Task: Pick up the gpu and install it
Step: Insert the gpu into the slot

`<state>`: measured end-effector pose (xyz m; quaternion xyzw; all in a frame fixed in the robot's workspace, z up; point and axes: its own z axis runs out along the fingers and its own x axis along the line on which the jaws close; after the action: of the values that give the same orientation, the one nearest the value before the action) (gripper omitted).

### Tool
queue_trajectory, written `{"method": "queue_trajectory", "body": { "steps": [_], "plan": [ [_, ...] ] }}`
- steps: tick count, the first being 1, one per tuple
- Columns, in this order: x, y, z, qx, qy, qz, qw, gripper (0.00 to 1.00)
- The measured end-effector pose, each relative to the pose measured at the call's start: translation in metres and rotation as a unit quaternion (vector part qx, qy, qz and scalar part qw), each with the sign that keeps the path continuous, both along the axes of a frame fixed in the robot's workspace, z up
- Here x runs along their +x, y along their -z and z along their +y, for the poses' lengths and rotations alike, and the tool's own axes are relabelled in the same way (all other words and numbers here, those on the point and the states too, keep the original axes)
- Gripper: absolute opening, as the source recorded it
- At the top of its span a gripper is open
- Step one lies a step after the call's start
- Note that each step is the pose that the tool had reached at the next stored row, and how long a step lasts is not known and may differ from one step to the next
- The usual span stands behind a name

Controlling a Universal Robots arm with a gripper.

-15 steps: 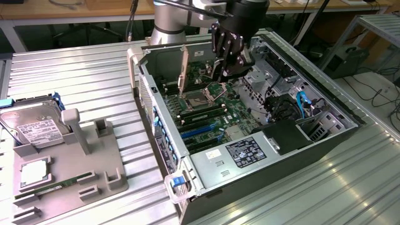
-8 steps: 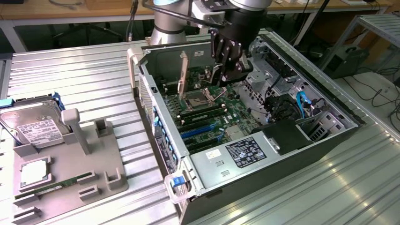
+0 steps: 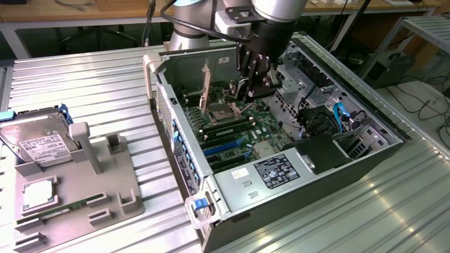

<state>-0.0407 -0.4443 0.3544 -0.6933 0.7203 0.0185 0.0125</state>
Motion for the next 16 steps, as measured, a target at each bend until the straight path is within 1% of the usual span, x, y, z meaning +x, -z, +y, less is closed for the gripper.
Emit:
{"method": "queue_trajectory", "body": {
  "steps": [2,3,11,14,16],
  "plan": [
    [-0.0001,0.0016,-0.0016,0.0010,0.000,-0.0001,1.0000,0.28],
    [-0.0001,0.0015,-0.0018,0.0009,0.000,0.0000,1.0000,0.28],
    [0.0000,0.0015,-0.0018,0.0009,0.000,0.0000,1.0000,0.28],
    [-0.0002,0.0027,-0.0014,0.0009,-0.002,-0.0001,1.0000,0.28],
    [-0.0002,0.0054,-0.0013,0.0009,-0.003,0.0005,1.0000,0.28]
  ]
}}
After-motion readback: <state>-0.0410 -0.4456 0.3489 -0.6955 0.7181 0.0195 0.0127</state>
